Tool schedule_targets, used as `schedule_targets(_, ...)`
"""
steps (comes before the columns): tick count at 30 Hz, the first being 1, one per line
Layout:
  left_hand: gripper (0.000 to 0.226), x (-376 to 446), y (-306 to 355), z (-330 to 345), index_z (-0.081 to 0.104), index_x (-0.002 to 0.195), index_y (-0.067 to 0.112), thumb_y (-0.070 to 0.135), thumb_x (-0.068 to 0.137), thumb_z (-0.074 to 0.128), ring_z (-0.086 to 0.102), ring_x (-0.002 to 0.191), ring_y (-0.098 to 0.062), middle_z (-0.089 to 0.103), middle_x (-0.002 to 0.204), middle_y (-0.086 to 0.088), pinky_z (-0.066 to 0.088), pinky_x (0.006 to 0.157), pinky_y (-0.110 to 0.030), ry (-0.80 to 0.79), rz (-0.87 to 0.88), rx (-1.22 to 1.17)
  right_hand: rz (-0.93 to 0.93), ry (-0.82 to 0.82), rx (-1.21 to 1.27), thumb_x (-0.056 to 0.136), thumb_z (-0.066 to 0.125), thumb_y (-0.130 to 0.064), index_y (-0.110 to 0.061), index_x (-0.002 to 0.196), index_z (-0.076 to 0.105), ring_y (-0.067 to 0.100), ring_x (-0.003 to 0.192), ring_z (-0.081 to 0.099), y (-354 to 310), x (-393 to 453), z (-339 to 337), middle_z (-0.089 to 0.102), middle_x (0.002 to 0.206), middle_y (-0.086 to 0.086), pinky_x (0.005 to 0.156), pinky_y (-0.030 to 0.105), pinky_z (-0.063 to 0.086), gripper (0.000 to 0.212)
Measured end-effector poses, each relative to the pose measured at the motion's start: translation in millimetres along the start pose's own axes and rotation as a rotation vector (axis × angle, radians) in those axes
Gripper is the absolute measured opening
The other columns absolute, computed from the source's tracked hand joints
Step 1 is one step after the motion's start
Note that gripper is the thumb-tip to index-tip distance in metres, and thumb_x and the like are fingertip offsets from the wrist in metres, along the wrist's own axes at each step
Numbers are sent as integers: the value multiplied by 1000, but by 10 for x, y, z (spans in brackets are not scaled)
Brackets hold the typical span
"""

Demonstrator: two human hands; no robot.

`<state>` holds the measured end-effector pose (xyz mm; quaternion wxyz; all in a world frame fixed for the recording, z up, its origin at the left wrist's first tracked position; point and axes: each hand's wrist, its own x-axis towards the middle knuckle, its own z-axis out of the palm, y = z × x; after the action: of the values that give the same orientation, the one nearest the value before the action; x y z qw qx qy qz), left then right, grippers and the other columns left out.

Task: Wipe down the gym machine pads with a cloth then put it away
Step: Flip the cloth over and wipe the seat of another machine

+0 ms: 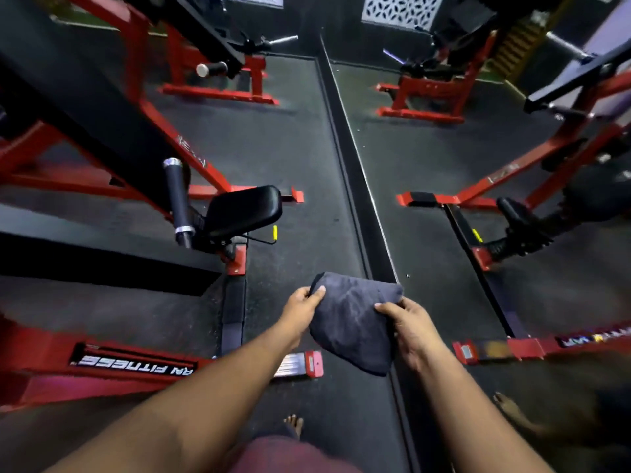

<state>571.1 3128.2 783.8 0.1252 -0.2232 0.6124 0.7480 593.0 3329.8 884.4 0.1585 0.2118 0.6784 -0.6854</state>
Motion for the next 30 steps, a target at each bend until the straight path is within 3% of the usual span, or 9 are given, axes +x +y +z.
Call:
schedule_targets(5, 29, 532, 416, 237, 67, 116, 11, 28, 93, 74, 74, 101, -23, 78, 108, -6, 59, 85, -37, -11, -12, -114, -4, -105, 123, 92, 65, -3, -4, 115, 67, 34, 103, 73, -464, 730, -191, 75, 110, 22, 85, 39, 59, 23)
schedule_targets(8, 34, 936, 630, 376, 65, 117, 14, 32, 90, 76, 72, 107, -24, 77, 113, -5, 57, 97, -45, 38, 36, -120, -5, -194, 150, 92, 68, -5, -10, 130, 64, 32, 111, 70, -700, 1311, -230, 72, 121, 18, 100, 47, 54, 38)
schedule_targets(11, 23, 1268, 786, 534, 61, 117, 18, 26, 97, 69, 72, 105, -18, 75, 115, -3, 58, 94, -37, 150, 80, -126, 70, -341, 70, 88, 75, -11, -30, 140, 54, 28, 114, 70, -915, 1909, -194, 73, 125, 8, 103, 49, 52, 60)
schedule_targets(13, 23, 1476, 905, 617, 60, 120, 17, 24, 99, 66, 72, 105, -15, 74, 117, -3, 58, 90, -33, 232, 105, -156, 118, -392, -24, 85, 79, -12, -32, 141, 49, 25, 111, 72, -1106, 2315, -107, 74, 123, 4, 94, 45, 57, 67)
schedule_targets(15, 23, 1638, 989, 642, 60, 123, 14, 20, 100, 64, 72, 103, -12, 74, 118, -4, 57, 85, -28, 314, 126, -181, 121, -412, -123, 87, 78, -13, -19, 134, 57, 25, 104, 74, -1282, 2642, -11, 76, 116, 7, 82, 39, 58, 52)
schedule_targets(17, 23, 1786, 1073, 630, 61, 123, 13, 17, 101, 63, 72, 105, -15, 75, 117, -5, 57, 89, -31, 384, 144, -209, 138, -449, -211, 87, 78, -16, -5, 126, 64, 29, 100, 75, -1440, 2935, 119, 77, 109, 12, 85, 43, 58, 43)
schedule_targets(20, 20, 2004, 1181, 550, 62, 121, 15, 19, 101, 63, 72, 107, -18, 76, 114, -3, 57, 95, -38, 465, 130, -223, 144, -490, -291, 87, 76, -6, 2, 117, 68, 35, 99, 74, -1648, 3284, 367, 77, 105, 19, 88, 47, 58, 32)
schedule_targets(26, 14, 2750, 1242, 172, 61, 116, 19, 18, 102, 60, 71, 103, -16, 74, 112, -3, 58, 91, -35, 630, 63, -291, -33, -569, -520, 87, 71, -3, -15, 105, 71, 25, 98, 75, -1969, 4098, 1160, 79, 98, 5, 91, 46, 59, 22)
schedule_targets(30, 26, 3599, 1228, -301, 54, 127, 16, 18, 102, 61, 68, 101, -18, 70, 110, -4, 55, 82, -28, 685, 23, -386, -182, -625, -685, 86, 70, -2, -22, 104, 71, 20, 97, 74, -2059, 4892, 1962, 78, 96, 0, 85, 39, 59, 27)
